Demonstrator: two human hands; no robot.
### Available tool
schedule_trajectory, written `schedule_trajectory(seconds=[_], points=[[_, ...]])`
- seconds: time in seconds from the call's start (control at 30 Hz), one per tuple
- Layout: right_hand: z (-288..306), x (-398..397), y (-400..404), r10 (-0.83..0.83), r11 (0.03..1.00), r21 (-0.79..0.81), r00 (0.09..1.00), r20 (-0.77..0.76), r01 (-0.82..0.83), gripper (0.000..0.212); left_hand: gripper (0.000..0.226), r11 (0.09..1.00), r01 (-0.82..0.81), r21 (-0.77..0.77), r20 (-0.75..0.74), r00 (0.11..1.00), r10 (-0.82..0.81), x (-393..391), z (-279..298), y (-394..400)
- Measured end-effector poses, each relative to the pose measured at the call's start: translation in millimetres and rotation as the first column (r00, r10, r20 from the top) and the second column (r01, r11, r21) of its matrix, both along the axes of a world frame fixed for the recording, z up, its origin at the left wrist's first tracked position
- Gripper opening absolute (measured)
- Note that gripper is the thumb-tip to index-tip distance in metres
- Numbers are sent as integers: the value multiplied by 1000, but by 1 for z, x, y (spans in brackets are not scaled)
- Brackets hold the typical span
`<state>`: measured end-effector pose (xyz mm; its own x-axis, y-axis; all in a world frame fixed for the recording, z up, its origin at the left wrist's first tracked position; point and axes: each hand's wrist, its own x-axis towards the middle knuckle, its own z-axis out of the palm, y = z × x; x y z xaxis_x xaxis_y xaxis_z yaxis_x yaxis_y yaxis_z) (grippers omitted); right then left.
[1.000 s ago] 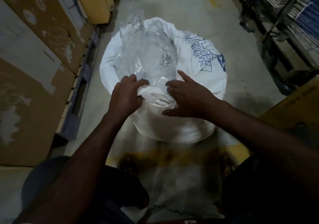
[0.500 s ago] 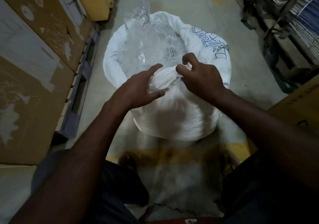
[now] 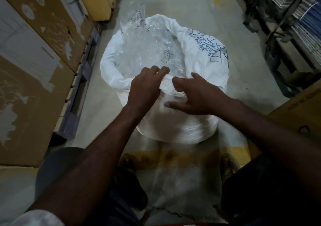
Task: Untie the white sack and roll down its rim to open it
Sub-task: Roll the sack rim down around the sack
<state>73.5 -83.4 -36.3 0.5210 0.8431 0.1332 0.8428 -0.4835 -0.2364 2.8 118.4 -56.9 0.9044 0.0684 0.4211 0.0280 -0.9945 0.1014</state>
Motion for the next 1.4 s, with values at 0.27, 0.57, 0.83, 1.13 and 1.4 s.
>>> schedule_trajectory(seconds=[0.27, 0.57, 0.83, 1.13, 1.4], points=[[13, 19, -2, -81, 992, 109, 978, 194, 61, 38, 95, 948, 148, -282, -407, 876, -258, -5, 18, 13], [3, 16, 11, 98, 976, -204, 989, 113, -74, 85, 22, 979, 145, -143, -28, 988, -150, -21, 3, -1], [-37, 23, 19, -58, 987, 160, 891, 450, -17, 30, 59, 949, 11, -314, -87, 995, -41, -22, -21, -31], [-20, 35, 21, 91, 990, -118, 987, 135, -75, 70, 51, 925, -4, -379, -86, 996, -31, -7, -41, -11], [0, 76, -36, -248, 969, 89, 890, 382, 232, 35, 60, 983, -159, -87, -88, 985, 151, -9, -45, -47]])
